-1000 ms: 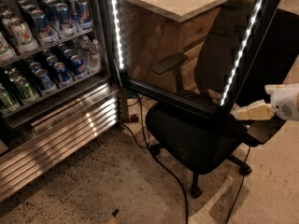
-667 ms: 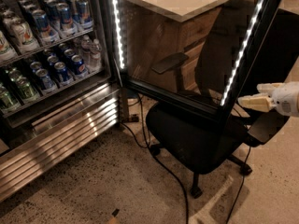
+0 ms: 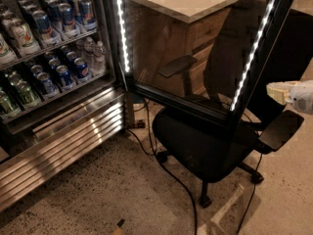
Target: Close right fridge door
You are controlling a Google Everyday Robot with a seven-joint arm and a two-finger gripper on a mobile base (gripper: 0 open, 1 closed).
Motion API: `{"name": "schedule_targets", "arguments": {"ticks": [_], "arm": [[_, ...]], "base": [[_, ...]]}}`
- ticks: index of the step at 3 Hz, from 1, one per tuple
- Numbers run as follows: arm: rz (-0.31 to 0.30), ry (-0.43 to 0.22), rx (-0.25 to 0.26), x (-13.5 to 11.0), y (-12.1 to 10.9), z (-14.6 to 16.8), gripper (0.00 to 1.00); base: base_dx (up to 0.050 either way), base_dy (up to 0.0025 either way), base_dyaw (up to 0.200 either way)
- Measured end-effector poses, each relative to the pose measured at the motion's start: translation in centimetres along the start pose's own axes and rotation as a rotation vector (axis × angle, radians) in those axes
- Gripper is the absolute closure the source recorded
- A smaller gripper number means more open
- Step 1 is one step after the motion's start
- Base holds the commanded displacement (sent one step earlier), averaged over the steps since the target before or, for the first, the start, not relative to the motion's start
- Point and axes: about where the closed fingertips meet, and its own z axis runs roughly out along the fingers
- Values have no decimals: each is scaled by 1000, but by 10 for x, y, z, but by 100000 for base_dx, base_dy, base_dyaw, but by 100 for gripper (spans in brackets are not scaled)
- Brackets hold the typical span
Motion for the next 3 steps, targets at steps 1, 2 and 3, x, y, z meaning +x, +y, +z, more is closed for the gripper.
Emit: {"name": "schedule_targets", "arguments": {"ticks": [1,2,3], "arm": [[1,-4,4,0,-2,1,100],[2,-4,3,0,-2,2,100],[3,-13,39,9,-19,19,100]], "base": [[0,0,0],[0,0,0],[0,0,0]]}}
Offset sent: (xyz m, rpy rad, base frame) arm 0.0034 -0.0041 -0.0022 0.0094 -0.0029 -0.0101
